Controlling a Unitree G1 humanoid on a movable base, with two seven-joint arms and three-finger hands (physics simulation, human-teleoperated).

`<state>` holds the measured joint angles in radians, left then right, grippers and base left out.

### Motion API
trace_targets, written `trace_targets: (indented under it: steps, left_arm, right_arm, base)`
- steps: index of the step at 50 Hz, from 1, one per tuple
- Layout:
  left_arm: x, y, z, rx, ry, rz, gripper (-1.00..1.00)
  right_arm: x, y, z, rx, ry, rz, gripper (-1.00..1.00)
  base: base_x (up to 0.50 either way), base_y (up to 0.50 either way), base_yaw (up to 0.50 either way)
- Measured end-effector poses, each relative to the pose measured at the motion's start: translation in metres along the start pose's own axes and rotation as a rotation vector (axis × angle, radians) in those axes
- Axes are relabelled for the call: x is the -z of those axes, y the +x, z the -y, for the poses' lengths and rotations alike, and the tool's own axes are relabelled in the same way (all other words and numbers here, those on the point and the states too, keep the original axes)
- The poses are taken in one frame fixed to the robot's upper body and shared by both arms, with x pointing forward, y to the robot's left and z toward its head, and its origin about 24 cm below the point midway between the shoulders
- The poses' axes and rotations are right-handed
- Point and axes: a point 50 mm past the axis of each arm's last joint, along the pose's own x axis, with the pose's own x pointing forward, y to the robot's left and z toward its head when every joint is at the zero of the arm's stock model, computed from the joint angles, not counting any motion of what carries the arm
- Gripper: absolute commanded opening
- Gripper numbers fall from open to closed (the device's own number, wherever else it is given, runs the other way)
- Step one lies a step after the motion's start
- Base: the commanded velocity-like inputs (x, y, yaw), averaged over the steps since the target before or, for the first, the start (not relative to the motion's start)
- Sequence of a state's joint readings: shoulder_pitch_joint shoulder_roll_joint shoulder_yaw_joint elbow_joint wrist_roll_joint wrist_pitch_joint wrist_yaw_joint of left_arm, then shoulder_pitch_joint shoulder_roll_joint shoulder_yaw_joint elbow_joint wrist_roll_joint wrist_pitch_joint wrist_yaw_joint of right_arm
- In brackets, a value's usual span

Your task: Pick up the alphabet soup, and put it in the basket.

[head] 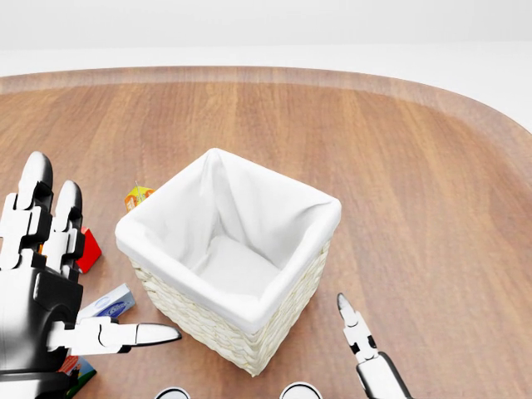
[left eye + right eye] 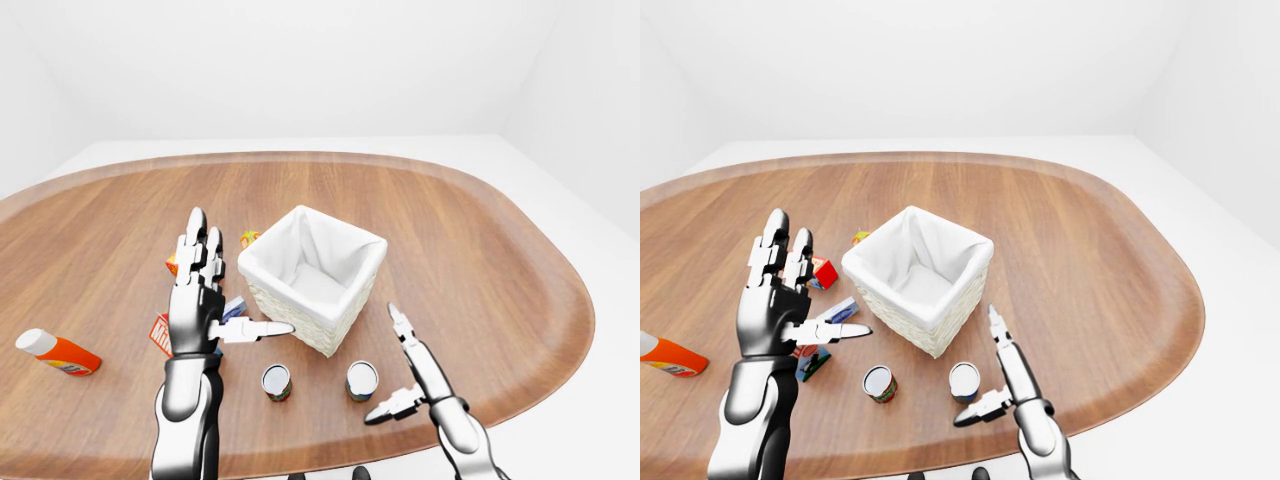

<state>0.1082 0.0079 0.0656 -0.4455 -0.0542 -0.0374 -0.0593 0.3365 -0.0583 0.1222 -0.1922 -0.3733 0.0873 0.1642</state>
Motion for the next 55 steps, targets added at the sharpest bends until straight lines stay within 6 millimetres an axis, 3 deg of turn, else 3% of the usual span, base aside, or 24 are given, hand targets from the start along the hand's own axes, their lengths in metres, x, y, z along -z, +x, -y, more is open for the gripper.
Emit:
trace_targets:
  steps: [55]
  left_arm:
    - [0.003, 0.000, 0.001, 0.006, 0.001, -0.002, 1.00]
  right_arm:
    - [0.040, 0.013, -0.026, -0.025, -0.063, -0.170, 1.00]
  base:
    - [0.00, 0.00, 0.00]
